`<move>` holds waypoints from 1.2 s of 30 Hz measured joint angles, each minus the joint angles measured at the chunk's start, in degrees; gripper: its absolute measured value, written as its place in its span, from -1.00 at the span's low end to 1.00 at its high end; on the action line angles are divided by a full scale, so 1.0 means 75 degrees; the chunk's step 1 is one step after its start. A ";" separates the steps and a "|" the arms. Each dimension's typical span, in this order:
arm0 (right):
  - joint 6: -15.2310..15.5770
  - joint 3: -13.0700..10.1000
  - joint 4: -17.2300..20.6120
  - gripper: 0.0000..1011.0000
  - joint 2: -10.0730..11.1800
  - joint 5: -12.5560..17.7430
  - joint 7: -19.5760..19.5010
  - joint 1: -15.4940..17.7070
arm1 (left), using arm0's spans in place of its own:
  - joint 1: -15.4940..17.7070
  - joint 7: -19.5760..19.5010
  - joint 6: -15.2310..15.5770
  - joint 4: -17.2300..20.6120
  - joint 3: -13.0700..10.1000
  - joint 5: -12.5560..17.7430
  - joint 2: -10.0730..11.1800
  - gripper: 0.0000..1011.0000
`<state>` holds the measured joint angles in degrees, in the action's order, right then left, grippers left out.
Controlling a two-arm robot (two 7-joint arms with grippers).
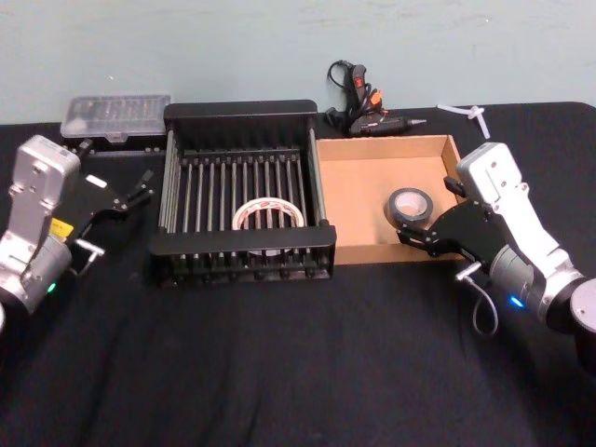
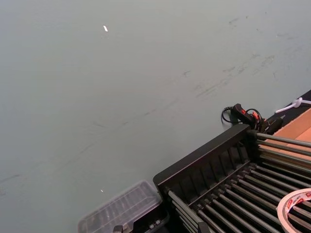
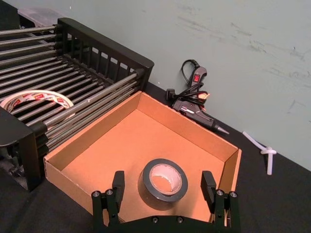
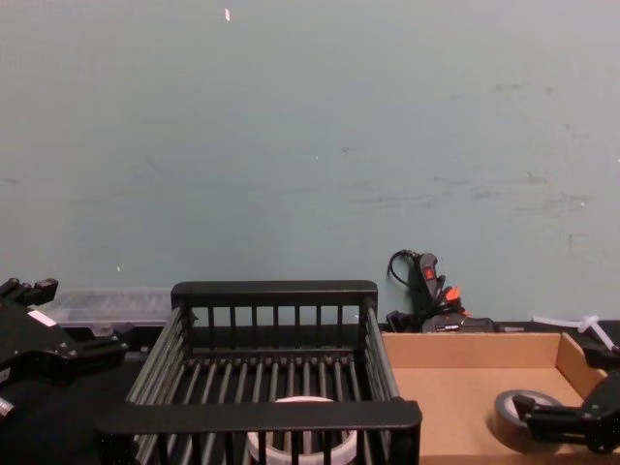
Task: Pick up the white tape and place it into the black box , Pick up the silver tape and place it into the brown box.
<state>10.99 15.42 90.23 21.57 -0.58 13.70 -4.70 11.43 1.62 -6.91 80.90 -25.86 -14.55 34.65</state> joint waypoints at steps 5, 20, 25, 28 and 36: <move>0.0000 -0.0029 -0.0022 0.98 -0.0051 -0.0067 0.0003 0.0001 | 0.0000 0.0000 0.0000 0.0000 0.0000 0.0000 0.0000 0.98; 0.0007 -0.0015 -0.0021 0.98 -0.0033 -0.0055 0.0014 -0.0003 | 0.0000 0.0000 0.0000 0.0000 0.0000 0.0000 0.0000 0.98; 0.0010 -0.0012 -0.0019 0.98 -0.0030 -0.0045 0.0017 -0.0004 | 0.0000 0.0000 0.0000 0.0000 0.0000 0.0000 0.0000 0.98; 0.0011 -0.0009 -0.0016 0.98 -0.0028 -0.0042 0.0019 -0.0004 | 0.0000 0.0000 0.0000 0.0000 0.0000 0.0000 0.0000 0.98; 0.0013 -0.0008 -0.0015 0.98 -0.0025 -0.0036 0.0021 -0.0004 | 0.0000 0.0000 0.0000 0.0000 0.0000 0.0000 0.0000 0.98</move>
<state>11.08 15.36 90.12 21.38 -0.85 13.85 -4.73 11.43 1.62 -6.91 80.90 -25.86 -14.55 34.65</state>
